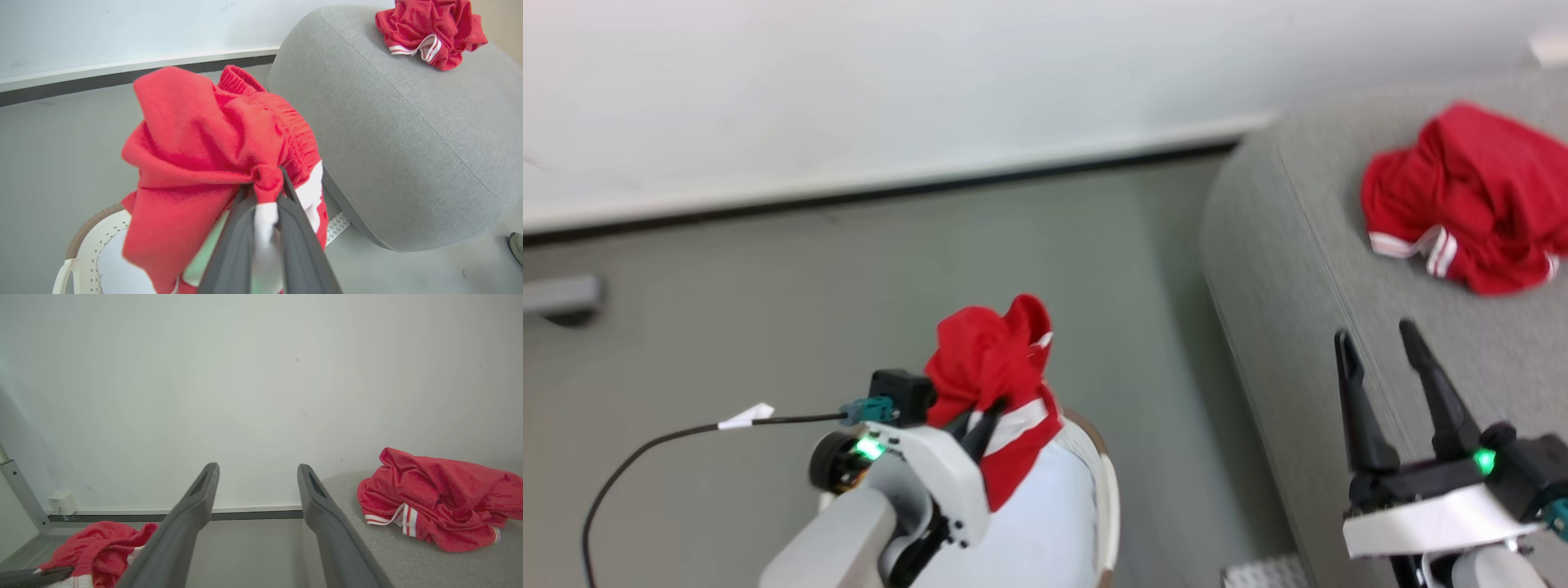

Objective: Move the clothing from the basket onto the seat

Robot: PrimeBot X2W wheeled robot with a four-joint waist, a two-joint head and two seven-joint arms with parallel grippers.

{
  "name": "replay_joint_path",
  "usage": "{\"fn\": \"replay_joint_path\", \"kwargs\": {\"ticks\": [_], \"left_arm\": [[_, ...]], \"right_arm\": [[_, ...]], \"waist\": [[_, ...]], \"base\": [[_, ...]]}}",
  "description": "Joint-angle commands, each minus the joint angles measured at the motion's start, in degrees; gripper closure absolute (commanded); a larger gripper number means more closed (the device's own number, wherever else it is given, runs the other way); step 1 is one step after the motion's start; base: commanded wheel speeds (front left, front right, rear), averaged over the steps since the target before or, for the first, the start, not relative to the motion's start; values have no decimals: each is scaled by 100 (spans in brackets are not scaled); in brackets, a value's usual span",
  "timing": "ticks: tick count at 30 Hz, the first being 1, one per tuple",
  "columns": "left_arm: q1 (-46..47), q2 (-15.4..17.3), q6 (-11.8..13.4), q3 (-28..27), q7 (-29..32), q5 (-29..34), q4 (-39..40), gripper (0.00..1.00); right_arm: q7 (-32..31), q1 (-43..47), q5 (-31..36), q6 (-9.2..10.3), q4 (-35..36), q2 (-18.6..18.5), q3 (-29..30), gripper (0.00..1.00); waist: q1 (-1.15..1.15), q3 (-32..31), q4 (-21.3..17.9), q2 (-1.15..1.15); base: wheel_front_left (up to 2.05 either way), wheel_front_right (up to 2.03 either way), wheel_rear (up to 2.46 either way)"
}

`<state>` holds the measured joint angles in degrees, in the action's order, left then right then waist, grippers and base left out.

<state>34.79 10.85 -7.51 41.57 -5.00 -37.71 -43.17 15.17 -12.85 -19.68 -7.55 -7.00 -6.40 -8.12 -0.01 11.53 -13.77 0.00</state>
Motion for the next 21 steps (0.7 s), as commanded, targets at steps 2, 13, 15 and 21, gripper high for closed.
{"fn": "replay_joint_path", "kwargs": {"ticks": [2, 13, 15, 21], "left_arm": [[-136, -4, 60, -46, -96, -121, 486, 100], [-437, 439, 675, -249, 108, -58, 2718, 100], [-511, 543, 816, -289, 134, 3, 3124, 100], [-756, 726, 1072, -291, 261, 19, 3868, 100]], "right_arm": [[-19, 255, -68, 13, -62, -66, -59, 0], [-45, 619, -194, 13, -71, -17, -311, 0], [-40, 623, -211, 13, -58, -3, -359, 0], [-26, 590, -241, 13, -45, -20, -485, 0]], "waist": [[1, -769, 515, 0], [1, -1238, 727, 0], [1, -1249, 745, 0], [1, -1237, 770, 0]], "base": [[0, 0, 0], [0, 0, 0], [0, 0, 0], [0, 0, 0]]}}
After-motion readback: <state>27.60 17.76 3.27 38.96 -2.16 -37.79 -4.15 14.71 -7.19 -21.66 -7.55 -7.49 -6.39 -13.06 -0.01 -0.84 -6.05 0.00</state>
